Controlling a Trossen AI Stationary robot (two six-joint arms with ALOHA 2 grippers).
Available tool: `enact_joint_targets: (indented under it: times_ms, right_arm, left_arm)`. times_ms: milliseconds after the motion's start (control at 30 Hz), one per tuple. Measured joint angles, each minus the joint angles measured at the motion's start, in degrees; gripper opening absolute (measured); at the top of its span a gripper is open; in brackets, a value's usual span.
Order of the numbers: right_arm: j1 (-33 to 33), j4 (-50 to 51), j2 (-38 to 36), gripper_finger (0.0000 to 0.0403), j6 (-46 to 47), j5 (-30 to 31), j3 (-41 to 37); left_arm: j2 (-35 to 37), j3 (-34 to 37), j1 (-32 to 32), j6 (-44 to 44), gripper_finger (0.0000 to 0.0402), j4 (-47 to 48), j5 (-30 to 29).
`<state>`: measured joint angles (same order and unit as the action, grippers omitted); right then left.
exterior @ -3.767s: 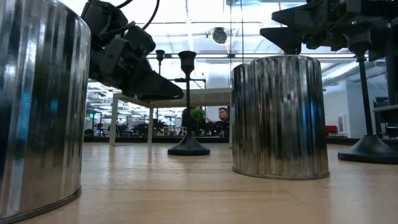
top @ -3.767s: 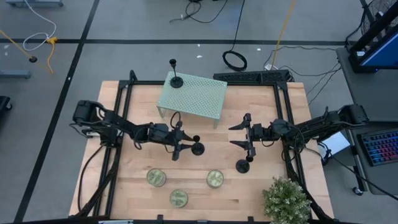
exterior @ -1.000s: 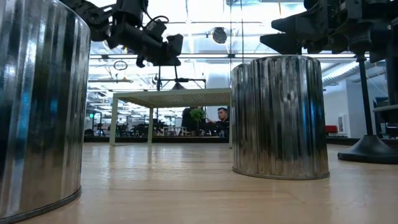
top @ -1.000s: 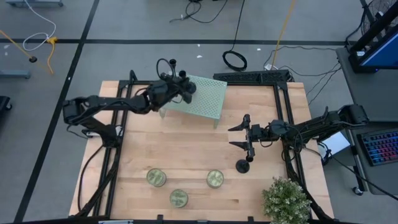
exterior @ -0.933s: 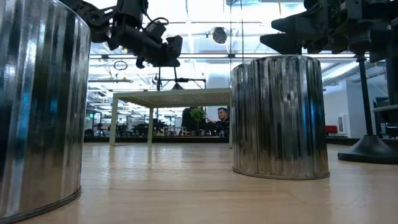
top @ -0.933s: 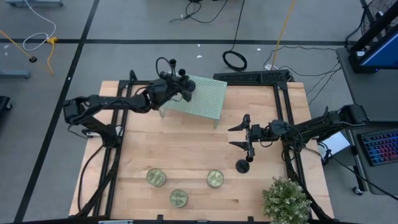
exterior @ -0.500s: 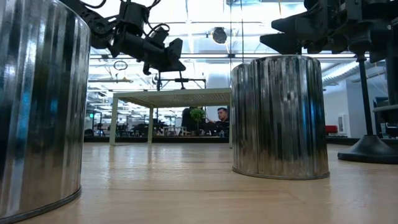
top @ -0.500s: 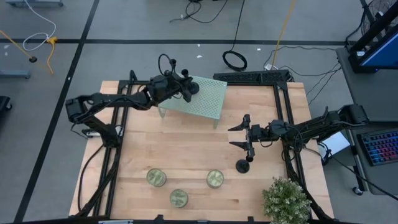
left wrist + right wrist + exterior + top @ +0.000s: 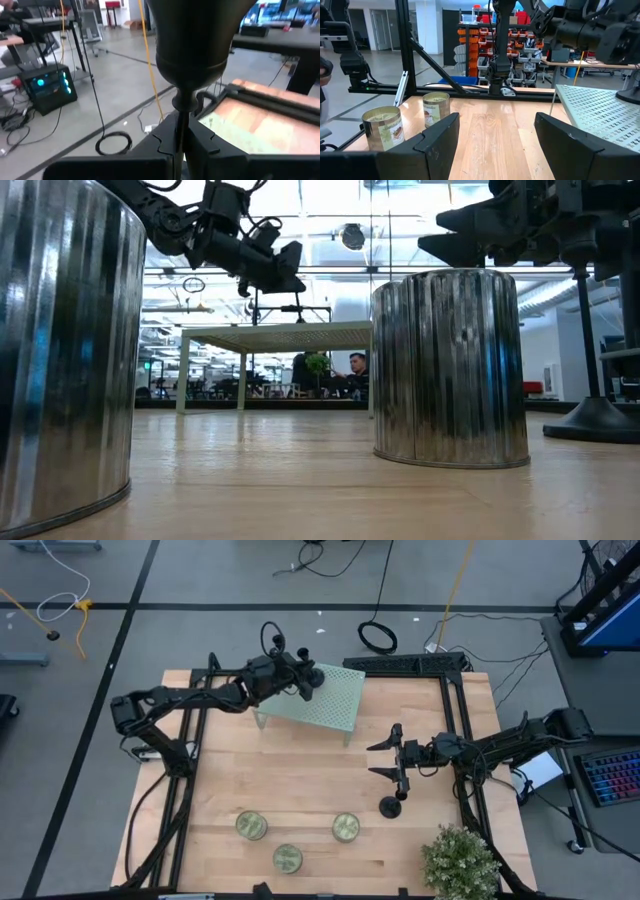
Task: Pick & Place candle stick holders
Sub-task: Put the top black candle holder on the shelf aligned with the other black candle holder
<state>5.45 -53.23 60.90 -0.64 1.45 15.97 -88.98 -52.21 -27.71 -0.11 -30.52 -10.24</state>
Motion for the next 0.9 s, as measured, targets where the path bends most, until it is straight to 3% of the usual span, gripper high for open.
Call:
enact_joint_targets:
  times_ms: [200,700,900]
  right_arm:
    - [0.0,0.0,0.01,0.0254,0.0,-0.02,0.0]
    - [0.0,-1.23,-0.08,0.0254,-0.03,-0.02,0.0]
    - [0.0,-2.56,-4.68,0.0254,-0.07,-0.19,0.02]
  left_arm:
    - [-0.55,0.0,-0.4,1.21,0.0022,0.37,1.11]
    - [-1.06,0.0,-0.69,1.34,0.0087,1.36,3.19]
    - [-1.06,0.0,-0.32,1.48,0.0087,2.59,3.15]
